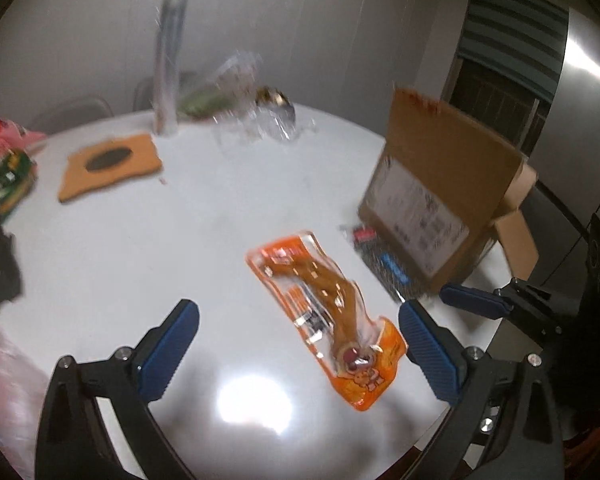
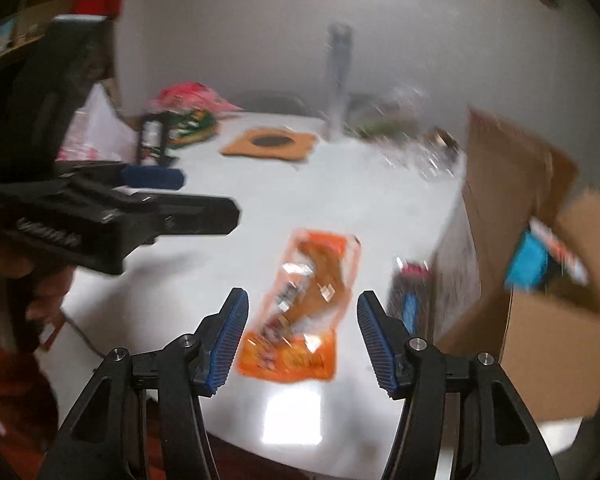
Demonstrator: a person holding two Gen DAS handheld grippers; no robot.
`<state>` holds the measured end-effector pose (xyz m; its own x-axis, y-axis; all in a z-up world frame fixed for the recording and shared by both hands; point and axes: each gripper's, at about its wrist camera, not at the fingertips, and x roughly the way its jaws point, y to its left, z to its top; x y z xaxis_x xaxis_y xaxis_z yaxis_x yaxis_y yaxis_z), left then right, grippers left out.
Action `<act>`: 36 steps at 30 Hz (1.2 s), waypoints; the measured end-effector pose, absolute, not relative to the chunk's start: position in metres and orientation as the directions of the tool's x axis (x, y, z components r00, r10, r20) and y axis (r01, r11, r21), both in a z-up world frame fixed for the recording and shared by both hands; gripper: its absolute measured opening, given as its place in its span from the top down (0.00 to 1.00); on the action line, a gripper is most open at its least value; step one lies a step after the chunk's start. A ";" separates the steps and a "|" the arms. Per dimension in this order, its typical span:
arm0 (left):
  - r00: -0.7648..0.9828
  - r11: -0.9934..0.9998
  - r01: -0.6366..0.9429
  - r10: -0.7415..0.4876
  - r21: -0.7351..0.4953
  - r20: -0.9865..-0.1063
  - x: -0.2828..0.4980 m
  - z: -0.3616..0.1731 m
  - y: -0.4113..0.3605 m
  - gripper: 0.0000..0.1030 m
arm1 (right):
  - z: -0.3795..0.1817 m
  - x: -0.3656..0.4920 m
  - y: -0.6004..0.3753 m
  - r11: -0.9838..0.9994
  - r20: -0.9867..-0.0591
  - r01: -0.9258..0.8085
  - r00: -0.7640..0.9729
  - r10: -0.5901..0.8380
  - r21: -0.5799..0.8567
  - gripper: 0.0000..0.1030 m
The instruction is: Organize snacks
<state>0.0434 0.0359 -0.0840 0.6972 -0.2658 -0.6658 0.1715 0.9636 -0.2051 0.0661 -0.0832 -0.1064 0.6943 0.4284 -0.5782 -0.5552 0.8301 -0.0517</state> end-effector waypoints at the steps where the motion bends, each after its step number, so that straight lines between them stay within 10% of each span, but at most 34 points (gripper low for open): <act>1: 0.681 0.959 0.179 -0.283 -0.221 -0.675 0.047 -0.092 0.030 0.12 | -0.113 0.068 -0.086 0.843 -0.578 -0.535 0.703 0.415 -0.046 0.48; 19: 0.582 0.949 0.201 -0.314 -0.242 -0.750 0.079 -0.128 0.002 0.50 | -0.159 0.095 -0.108 0.945 -0.556 -0.315 0.803 0.214 -0.091 0.66; 36: 0.581 0.959 0.184 -0.284 -0.217 -0.763 0.073 -0.129 0.021 0.52 | -0.165 0.124 -0.091 0.942 -0.600 -0.301 0.785 0.154 -0.152 0.65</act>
<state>0.0732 0.0214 -0.1294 0.5806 -0.2844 -0.7629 0.1841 0.9586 -0.2172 0.1236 -0.0908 -0.1646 0.7848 0.1536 -0.6005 -0.3006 0.9415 -0.1521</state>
